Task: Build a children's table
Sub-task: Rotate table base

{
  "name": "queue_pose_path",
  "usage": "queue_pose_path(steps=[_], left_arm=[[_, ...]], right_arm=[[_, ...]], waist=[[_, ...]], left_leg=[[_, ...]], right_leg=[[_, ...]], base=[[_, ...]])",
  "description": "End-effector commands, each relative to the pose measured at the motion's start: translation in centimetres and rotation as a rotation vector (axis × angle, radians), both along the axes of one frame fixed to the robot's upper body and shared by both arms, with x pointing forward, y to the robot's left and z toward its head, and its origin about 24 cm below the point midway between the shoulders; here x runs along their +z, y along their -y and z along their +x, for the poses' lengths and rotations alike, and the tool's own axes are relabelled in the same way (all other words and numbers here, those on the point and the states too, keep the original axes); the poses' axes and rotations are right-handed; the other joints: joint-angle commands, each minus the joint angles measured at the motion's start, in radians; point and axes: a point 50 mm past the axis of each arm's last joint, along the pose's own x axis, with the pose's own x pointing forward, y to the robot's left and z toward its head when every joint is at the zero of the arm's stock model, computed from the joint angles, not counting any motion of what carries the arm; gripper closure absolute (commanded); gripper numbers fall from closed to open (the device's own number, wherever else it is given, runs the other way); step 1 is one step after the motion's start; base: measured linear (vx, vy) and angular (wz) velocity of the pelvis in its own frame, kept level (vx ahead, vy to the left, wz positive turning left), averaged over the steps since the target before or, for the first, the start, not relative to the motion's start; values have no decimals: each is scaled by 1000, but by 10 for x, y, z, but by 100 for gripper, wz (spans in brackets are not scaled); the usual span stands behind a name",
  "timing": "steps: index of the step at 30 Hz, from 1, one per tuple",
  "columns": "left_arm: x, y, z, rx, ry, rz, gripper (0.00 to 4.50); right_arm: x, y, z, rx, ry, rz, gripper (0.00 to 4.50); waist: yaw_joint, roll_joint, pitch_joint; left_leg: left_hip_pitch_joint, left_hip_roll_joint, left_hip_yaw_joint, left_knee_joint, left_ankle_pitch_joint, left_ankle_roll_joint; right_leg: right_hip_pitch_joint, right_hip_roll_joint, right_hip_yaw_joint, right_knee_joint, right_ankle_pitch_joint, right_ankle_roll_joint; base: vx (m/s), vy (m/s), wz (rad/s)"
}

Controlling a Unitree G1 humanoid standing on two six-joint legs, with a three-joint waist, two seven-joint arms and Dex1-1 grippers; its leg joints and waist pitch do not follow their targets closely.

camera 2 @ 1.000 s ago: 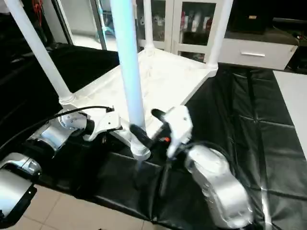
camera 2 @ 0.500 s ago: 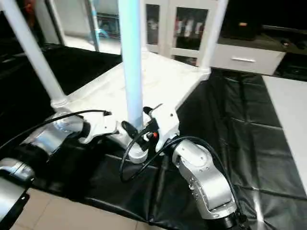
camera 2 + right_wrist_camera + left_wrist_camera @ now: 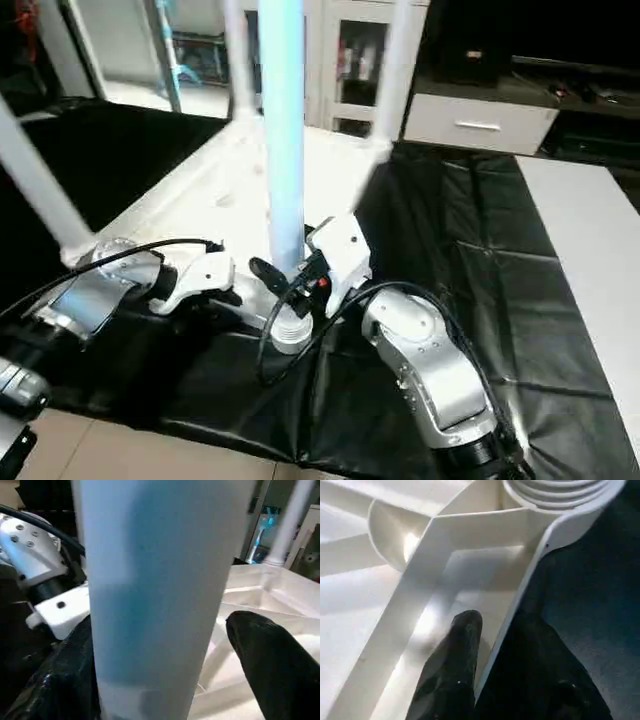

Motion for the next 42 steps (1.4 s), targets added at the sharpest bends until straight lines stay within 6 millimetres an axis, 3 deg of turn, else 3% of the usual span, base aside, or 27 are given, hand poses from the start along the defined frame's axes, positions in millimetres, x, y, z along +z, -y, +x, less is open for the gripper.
queue_pose_path(steps=[1,7,8,10,11,13,15,18,19,21,22,25,29,35,37,42], left_arm=[[-41,-19,-33,1,-270,104,356],[-43,-22,-45,19,-311,103,387],[-43,-20,-45,41,-296,73,406],[-42,-19,-45,54,-281,57,413],[-41,-17,-37,89,-195,36,417],[-41,-15,-29,115,-111,27,423],[-41,-15,-26,134,-75,25,443],[-38,-12,-18,176,5,11,443],[-36,-10,-13,190,47,-7,443],[-35,-9,-11,205,62,-14,443],[-34,-8,-8,221,69,-22,417],[-35,-8,-8,223,49,-28,383],[-35,-6,-5,230,32,-58,343],[-36,-8,-4,222,17,-52,343],[-35,-8,-2,234,32,-60,380],[-31,-6,1,260,28,-117,408]], right_arm=[[5,34,19,-188,30,-32,72],[2,44,24,-211,28,-46,72],[1,45,26,-213,27,-49,72],[1,45,26,-212,27,-51,72],[1,43,27,-201,27,-49,72],[1,40,27,-188,27,-45,72],[1,38,26,-181,28,-43,72],[1,34,25,-168,29,-35,72],[1,33,25,-164,28,-29,72],[1,33,25,-163,28,-28,72],[1,33,24,-163,28,-27,72],[0,33,23,-163,27,-27,72],[0,35,20,-156,25,-29,72],[1,38,15,-124,18,-39,72],[0,41,9,-95,11,-50,72],[3,56,-4,-11,-6,-78,72]], waist=[[10,1,-29],[-12,-3,-26],[-14,-8,-27],[-19,-5,-26],[-22,-16,-25],[-18,-13,-25],[-16,-14,-26],[-8,-13,-26],[-5,-6,-25],[-5,-10,-25],[-4,-6,-25],[-5,-11,-22],[-5,-7,-22],[0,-5,-19],[4,-6,-19],[13,-5,-19]], left_leg=[[-12,24,-18,-89,-381,-12],[-13,23,-22,-88,-410,-8],[-12,23,-21,-87,-414,-4],[-10,22,-21,-86,-425,-2],[-11,22,-20,-86,-430,1],[-3,22,-19,-82,-436,5],[-8,21,-20,-84,-431,6],[-6,24,-21,-88,-432,2],[-5,24,-22,-90,-440,-1],[-2,24,-21,-90,-454,-3],[-3,24,-22,-91,-454,-4],[-7,21,-24,-92,-467,-3],[-1,20,-23,-88,-475,3],[-4,21,-24,-90,-465,9],[-4,20,-24,-89,-464,12],[-2,23,-25,-91,-465,17]], right_leg=[[34,-50,37,-96,-444,-136],[30,-49,34,-100,-493,-130],[27,-50,34,-102,-503,-129],[23,-49,33,-104,-520,-128],[22,-46,32,-108,-534,-122],[15,-47,33,-112,-552,-115],[19,-46,31,-111,-545,-112],[18,-47,32,-111,-530,-107],[17,-47,31,-112,-525,-106],[15,-46,30,-114,-529,-105],[18,-47,30,-114,-524,-106],[19,-49,27,-120,-571,-86],[11,-50,28,-130,-607,-76],[12,-50,26,-131,-617,-71],[13,-50,26,-133,-623,-64],[15,-51,25,-135,-632,-55]], base=[[0,0,0],[0,0,0],[0,0,0],[0,0,0],[0,0,0],[0,0,0],[0,0,0],[0,0,0],[0,0,0],[0,0,0],[0,0,0],[0,0,0],[0,0,0],[0,0,0],[0,0,0],[0,0,0]])
